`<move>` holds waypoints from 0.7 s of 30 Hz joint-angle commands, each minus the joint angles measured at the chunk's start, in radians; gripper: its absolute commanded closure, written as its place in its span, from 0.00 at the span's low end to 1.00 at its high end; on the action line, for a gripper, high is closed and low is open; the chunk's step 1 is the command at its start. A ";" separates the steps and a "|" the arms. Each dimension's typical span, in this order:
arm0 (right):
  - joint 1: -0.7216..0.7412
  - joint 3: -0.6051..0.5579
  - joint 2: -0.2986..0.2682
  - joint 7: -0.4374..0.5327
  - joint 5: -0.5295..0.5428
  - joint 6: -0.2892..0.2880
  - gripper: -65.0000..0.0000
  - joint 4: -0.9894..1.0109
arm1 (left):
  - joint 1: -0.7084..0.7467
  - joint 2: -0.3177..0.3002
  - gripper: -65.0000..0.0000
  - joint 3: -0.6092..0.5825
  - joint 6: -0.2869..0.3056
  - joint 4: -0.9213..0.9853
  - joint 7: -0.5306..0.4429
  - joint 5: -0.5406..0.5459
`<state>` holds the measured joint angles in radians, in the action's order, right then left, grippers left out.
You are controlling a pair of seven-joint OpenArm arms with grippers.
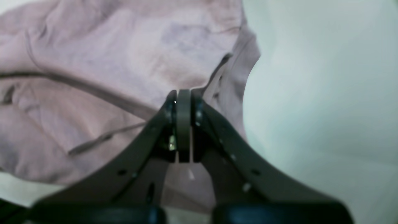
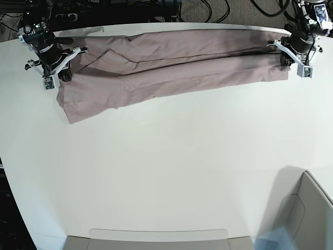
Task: Fold the T-shirt properly
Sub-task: 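Lay the hem onto the folded edge and open both grippers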
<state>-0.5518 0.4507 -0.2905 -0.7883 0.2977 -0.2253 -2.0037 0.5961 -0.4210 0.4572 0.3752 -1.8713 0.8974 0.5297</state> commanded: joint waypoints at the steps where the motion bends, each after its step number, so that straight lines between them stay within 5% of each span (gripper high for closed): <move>1: -0.011 0.004 -0.009 0.022 0.004 0.002 1.00 -0.015 | 0.006 -0.016 1.00 0.005 -0.002 -0.014 -0.016 -0.026; 19: -0.077 -0.036 -0.006 0.023 0.001 0.002 1.00 -0.002 | 0.005 0.014 1.00 0.002 -0.006 0.042 -0.014 -0.066; 21: -0.077 -0.036 -0.006 0.023 0.001 0.002 1.00 -0.002 | 0.008 0.014 0.86 0.005 -0.008 0.029 -0.025 -0.066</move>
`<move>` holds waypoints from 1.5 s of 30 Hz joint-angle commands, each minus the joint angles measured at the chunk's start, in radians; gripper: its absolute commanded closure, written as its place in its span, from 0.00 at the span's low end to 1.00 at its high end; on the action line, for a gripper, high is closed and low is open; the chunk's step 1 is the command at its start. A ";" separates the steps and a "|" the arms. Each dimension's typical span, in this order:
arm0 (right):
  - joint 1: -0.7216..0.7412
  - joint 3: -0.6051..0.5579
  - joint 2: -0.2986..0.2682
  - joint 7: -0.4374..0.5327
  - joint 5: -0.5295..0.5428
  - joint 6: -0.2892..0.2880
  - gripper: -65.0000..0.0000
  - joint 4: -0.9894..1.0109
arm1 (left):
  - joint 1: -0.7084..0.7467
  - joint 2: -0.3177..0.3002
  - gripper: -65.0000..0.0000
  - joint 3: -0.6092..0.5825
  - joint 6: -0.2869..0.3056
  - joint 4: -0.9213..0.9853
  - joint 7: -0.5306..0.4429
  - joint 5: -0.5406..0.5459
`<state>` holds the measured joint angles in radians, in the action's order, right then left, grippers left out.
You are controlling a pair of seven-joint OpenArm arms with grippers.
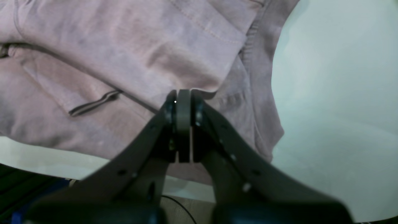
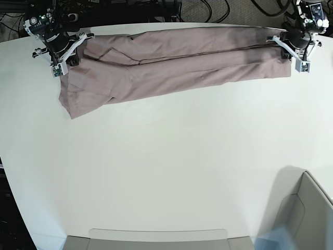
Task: Fold the T-shirt properly
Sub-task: 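Lay the hem onto the folded edge and open both grippers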
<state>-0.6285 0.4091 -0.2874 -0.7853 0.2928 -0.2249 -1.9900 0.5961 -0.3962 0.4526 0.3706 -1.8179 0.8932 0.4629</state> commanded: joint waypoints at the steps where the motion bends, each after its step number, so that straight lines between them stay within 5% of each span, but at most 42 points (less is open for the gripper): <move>1: 0.000 0.006 -0.009 0.020 0.006 0.002 0.95 -0.016 | 0.015 -0.011 0.82 0.012 -0.005 -0.035 -0.022 0.001; 6: 0.000 0.006 -0.009 0.020 0.006 0.002 0.72 -0.016 | 0.041 -0.011 0.78 0.013 -0.014 -0.101 -0.022 0.003; 10: 0.016 0.006 -0.009 0.020 0.007 0.002 0.62 -0.001 | 0.043 -0.016 0.77 0.005 -0.084 -0.102 -0.022 0.004; 16: 0.043 0.006 -0.019 0.022 0.007 0.002 0.62 0.085 | 0.034 -0.019 0.75 0.004 -0.101 -0.044 -0.013 0.010; 23: 0.055 0.004 -0.019 0.022 0.007 0.002 0.62 0.097 | 0.006 -0.053 0.72 0.004 -0.098 0.123 -0.024 0.142; 37: 0.071 -0.065 -0.066 0.022 0.007 0.002 0.62 0.108 | -0.026 -0.071 0.72 -0.053 -0.097 0.189 -0.055 0.144; 45: 0.071 -0.065 -0.068 0.022 0.007 0.002 0.62 0.110 | -0.026 -0.070 0.76 -0.053 -0.101 0.070 -0.084 -0.060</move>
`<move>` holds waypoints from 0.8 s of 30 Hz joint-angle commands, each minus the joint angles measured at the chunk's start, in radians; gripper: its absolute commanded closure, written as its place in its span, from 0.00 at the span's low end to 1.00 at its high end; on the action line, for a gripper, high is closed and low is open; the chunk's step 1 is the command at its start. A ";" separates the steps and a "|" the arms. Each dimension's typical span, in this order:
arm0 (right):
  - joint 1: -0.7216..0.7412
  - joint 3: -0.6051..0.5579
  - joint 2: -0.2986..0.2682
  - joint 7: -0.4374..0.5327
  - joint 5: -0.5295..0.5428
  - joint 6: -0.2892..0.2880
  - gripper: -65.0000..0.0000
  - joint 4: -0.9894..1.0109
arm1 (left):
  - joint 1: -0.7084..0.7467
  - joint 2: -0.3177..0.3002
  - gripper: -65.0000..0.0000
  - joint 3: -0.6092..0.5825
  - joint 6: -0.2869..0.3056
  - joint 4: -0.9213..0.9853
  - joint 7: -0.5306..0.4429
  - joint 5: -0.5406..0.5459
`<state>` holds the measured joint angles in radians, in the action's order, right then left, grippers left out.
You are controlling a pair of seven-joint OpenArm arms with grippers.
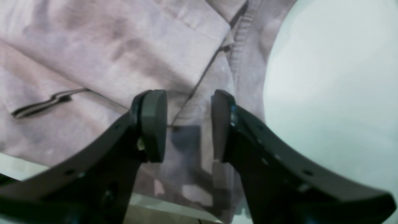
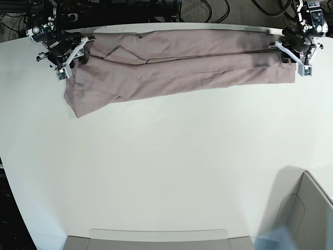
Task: Fold the T-shirt properly
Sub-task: 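Lay the hem onto the folded edge and open both grippers, then regrasp the folded edge with the left gripper and pull it taut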
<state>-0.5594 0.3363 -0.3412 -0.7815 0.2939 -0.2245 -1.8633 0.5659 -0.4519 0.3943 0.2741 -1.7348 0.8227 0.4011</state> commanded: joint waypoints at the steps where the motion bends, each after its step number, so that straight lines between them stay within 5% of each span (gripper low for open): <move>1: 0.002 0.008 -0.014 0.018 0.006 0.001 0.62 -0.017 | 0.003 -0.012 0.76 0.005 -0.005 -0.014 -0.013 -0.021; 8: 0.002 0.008 -0.014 0.018 0.006 0.001 0.62 -0.017 | -0.036 -0.018 0.74 0.007 -0.005 -0.014 -0.003 -0.043; 13: 0.002 0.008 -0.014 0.018 0.006 0.001 0.62 -0.017 | -0.037 -0.068 0.65 -0.004 0.000 -0.009 0.054 -0.040; 24: 0.014 0.007 -0.014 0.015 0.006 0.001 0.62 -0.016 | -0.037 -0.069 0.65 0.001 0.001 0.003 0.054 -0.040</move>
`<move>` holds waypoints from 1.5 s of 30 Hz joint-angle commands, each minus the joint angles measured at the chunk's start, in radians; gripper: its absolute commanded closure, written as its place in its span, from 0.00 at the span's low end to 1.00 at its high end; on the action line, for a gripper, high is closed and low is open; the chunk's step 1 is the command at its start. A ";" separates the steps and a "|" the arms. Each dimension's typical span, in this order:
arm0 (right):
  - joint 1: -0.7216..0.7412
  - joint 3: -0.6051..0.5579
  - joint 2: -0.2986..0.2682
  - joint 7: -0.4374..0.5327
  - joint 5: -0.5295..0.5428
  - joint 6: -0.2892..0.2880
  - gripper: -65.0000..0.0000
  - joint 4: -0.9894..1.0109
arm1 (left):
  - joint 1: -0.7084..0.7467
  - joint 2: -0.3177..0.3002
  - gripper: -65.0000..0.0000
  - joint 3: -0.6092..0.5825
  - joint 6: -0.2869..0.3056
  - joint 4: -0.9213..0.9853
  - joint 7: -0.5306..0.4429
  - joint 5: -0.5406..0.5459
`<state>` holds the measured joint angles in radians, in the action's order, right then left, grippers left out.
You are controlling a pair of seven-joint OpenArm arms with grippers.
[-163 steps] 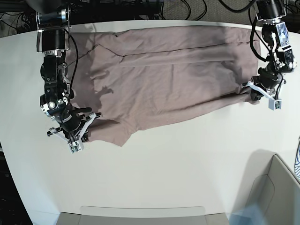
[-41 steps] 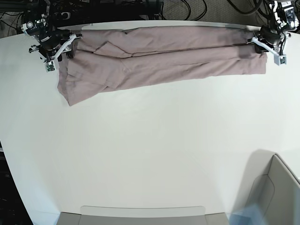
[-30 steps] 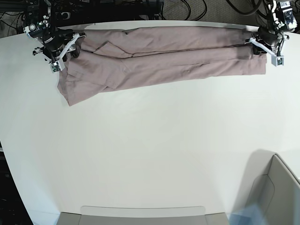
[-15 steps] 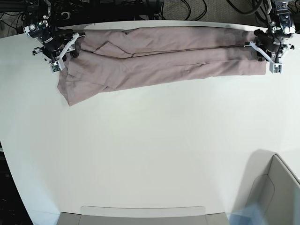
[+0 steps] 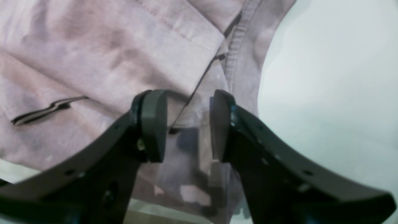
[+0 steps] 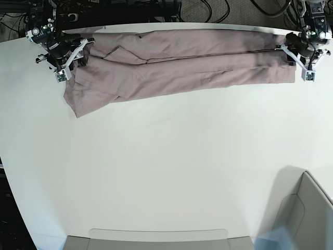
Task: Fold the T-shirt properly
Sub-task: 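Regrasp the folded edge with the left gripper and pull it taut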
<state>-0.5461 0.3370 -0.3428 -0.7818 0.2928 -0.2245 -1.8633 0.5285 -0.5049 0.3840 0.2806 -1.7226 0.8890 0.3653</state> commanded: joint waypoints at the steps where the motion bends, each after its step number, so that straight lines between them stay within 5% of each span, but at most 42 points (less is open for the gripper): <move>1: 0.001 0.006 -0.012 0.015 0.007 0.001 0.62 -0.016 | 0.000 -0.016 0.65 0.014 -0.005 0.003 -0.012 -0.002; 14: 0.001 0.006 -0.020 0.015 0.006 0.001 0.62 -0.016 | -0.072 -0.079 0.65 0.005 0.001 0.267 -0.034 0.263; 19: 0.001 0.006 -0.032 0.017 0.006 0.001 0.62 -0.016 | -0.064 -0.102 0.65 -0.049 0.119 0.306 -0.034 0.341; 22: 0.002 0.006 -0.032 0.017 0.006 0.001 0.62 -0.016 | -0.064 -0.110 0.65 -0.086 0.130 0.329 -0.034 0.372; 25: 0.002 0.006 -0.032 0.017 0.006 0.001 0.62 -0.016 | -0.069 -0.110 0.76 -0.125 0.131 0.332 -0.034 0.374; 28: 0.002 0.006 -0.032 0.017 0.006 0.001 0.62 -0.016 | -0.071 -0.105 0.98 -0.141 0.131 0.335 -0.034 0.374; 33: 0.002 0.007 -0.032 0.017 0.007 0.001 0.62 -0.017 | -0.074 -0.107 1.00 -0.127 0.174 0.385 -0.034 0.374; 37: 0.017 0.010 -0.025 0.018 0.007 0.001 0.62 -0.023 | -0.075 -0.099 1.00 0.048 0.312 0.390 -0.034 0.374; 45: 0.033 0.009 -0.009 0.018 0.007 0.001 0.62 -0.032 | -0.176 -0.087 1.00 0.330 0.418 0.338 0.109 0.374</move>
<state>-0.5175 0.3382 -0.3382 -0.7841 0.2924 -0.2249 -1.8744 0.3599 -0.5705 0.7074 0.6861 -1.3617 1.0073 0.7124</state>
